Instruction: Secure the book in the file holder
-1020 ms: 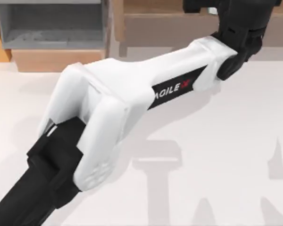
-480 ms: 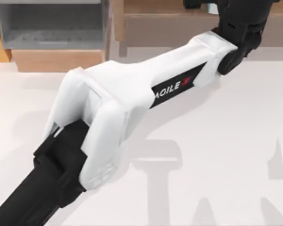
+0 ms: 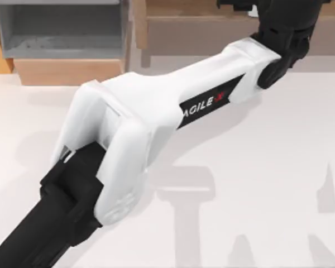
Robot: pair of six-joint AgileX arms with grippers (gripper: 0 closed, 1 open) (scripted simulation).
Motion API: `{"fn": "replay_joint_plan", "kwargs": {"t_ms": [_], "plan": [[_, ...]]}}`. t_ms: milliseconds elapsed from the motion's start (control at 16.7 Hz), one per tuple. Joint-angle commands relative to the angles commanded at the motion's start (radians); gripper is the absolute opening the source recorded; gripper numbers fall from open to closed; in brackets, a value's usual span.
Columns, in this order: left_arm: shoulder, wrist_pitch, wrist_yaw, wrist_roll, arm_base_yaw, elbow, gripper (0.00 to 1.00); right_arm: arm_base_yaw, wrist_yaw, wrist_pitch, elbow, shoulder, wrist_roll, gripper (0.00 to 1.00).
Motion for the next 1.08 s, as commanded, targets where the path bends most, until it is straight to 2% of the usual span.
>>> {"fn": "replay_joint_plan", "kwargs": {"t_ms": [240, 300, 1080], "plan": [[0.0, 0.0, 0.0, 0.0, 0.0, 0.0, 0.02, 0.0, 0.0, 0.0, 0.0, 0.0, 0.0, 1.0], [0.0, 0.0, 0.0, 0.0, 0.0, 0.0, 0.0, 0.0, 0.0, 0.0, 0.0, 0.0, 0.0, 1.0], [-0.001, -0.052, -0.001, 0.001, -0.004, 0.052, 0.0, 0.0, 0.0, 0.0, 0.0, 0.0, 0.0, 1.0]]}}
